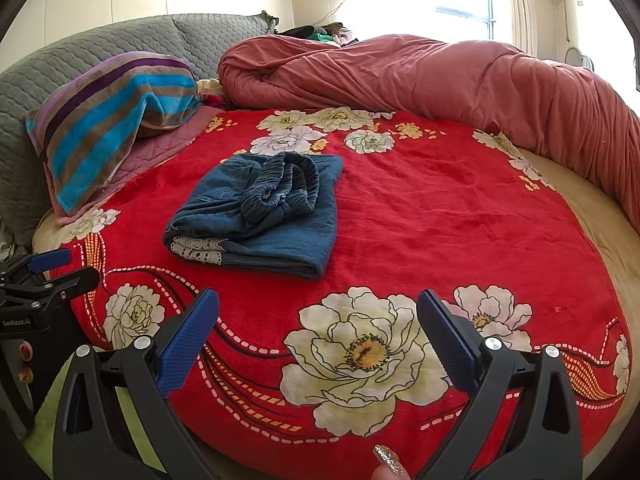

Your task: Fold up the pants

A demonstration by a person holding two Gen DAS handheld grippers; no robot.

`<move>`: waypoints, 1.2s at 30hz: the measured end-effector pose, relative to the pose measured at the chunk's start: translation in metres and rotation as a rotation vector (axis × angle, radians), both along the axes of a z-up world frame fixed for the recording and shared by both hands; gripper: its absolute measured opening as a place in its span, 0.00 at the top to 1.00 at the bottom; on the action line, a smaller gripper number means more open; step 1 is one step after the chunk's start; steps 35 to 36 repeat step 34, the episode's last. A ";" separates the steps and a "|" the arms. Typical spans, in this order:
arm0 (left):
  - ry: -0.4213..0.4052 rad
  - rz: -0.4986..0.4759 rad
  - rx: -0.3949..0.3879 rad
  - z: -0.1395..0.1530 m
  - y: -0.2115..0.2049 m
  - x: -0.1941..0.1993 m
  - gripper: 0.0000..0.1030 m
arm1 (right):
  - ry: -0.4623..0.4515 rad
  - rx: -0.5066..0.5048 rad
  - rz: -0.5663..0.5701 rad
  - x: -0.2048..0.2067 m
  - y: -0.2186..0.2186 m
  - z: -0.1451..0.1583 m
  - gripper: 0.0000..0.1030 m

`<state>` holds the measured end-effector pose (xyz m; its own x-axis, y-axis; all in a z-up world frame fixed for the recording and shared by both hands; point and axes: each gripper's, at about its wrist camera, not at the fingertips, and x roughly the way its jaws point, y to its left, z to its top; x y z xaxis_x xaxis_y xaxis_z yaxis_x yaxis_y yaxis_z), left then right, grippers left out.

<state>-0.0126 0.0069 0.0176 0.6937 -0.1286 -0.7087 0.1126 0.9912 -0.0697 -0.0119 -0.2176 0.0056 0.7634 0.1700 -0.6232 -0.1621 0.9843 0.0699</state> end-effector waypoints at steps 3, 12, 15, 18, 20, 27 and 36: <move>0.005 0.002 0.001 -0.001 0.001 0.000 0.09 | 0.003 -0.001 -0.004 0.000 -0.001 0.000 0.04; 0.021 0.005 0.004 -0.003 0.003 0.002 0.09 | 0.009 -0.007 -0.003 0.002 -0.001 -0.001 0.04; 0.029 -0.001 -0.005 -0.004 0.005 0.003 0.09 | 0.018 -0.011 -0.005 0.005 0.000 -0.004 0.04; 0.035 -0.001 -0.012 -0.006 0.008 0.005 0.09 | 0.032 -0.013 -0.012 0.008 -0.002 -0.007 0.04; 0.047 0.024 -0.017 -0.009 0.018 0.010 0.09 | 0.038 -0.018 -0.026 0.011 -0.007 -0.009 0.04; 0.030 0.217 0.000 -0.004 0.097 0.060 0.09 | 0.076 0.008 -0.187 0.041 -0.077 -0.016 0.04; 0.181 0.576 0.057 -0.039 0.240 0.174 0.09 | 0.116 -0.051 -0.524 0.101 -0.228 -0.020 0.05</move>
